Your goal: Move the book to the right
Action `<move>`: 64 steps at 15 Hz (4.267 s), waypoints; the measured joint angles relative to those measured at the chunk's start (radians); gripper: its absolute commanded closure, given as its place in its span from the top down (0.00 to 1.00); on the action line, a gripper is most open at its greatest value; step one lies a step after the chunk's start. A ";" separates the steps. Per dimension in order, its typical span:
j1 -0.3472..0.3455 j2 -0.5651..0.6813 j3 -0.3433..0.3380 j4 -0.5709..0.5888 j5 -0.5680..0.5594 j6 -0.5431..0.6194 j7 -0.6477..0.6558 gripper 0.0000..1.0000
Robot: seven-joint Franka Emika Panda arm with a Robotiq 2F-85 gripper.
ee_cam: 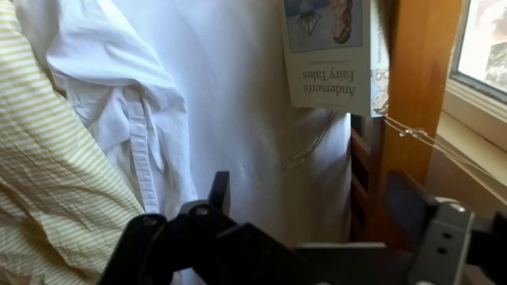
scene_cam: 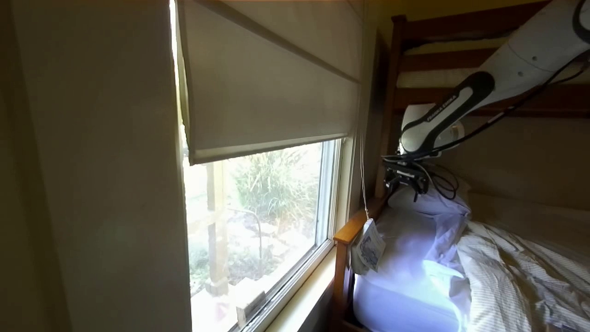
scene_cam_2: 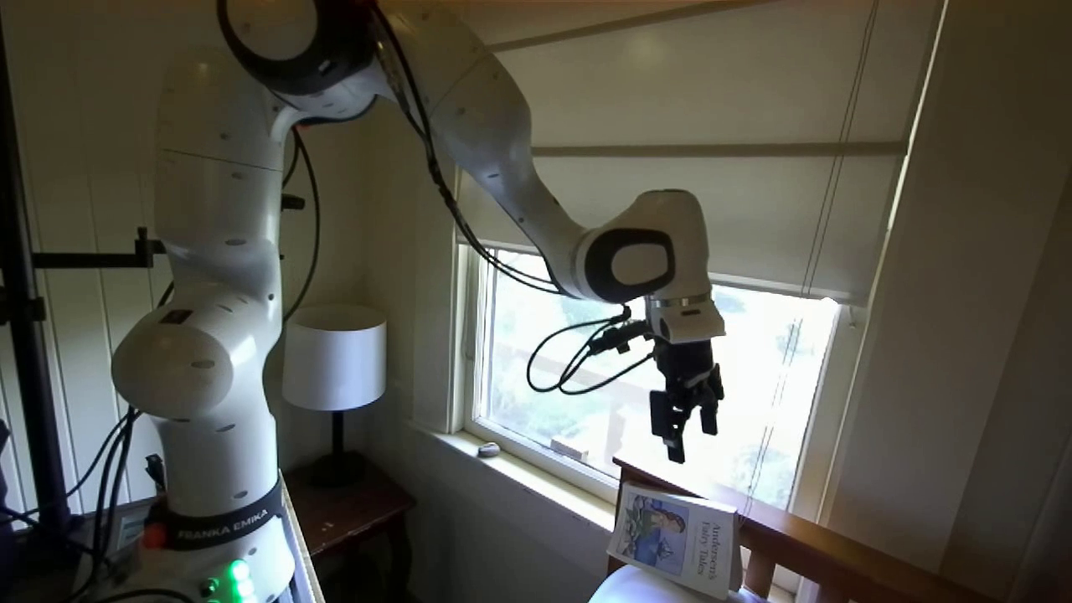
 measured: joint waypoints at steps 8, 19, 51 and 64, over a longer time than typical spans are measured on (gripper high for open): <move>0.092 0.136 -0.093 0.044 -0.201 0.049 0.171 1.00; 0.214 0.307 -0.084 0.141 -0.150 0.080 0.174 1.00; 0.161 0.547 -0.115 0.475 0.137 -0.035 -0.008 1.00; 0.173 0.593 -0.118 0.545 0.138 -0.062 -0.008 0.05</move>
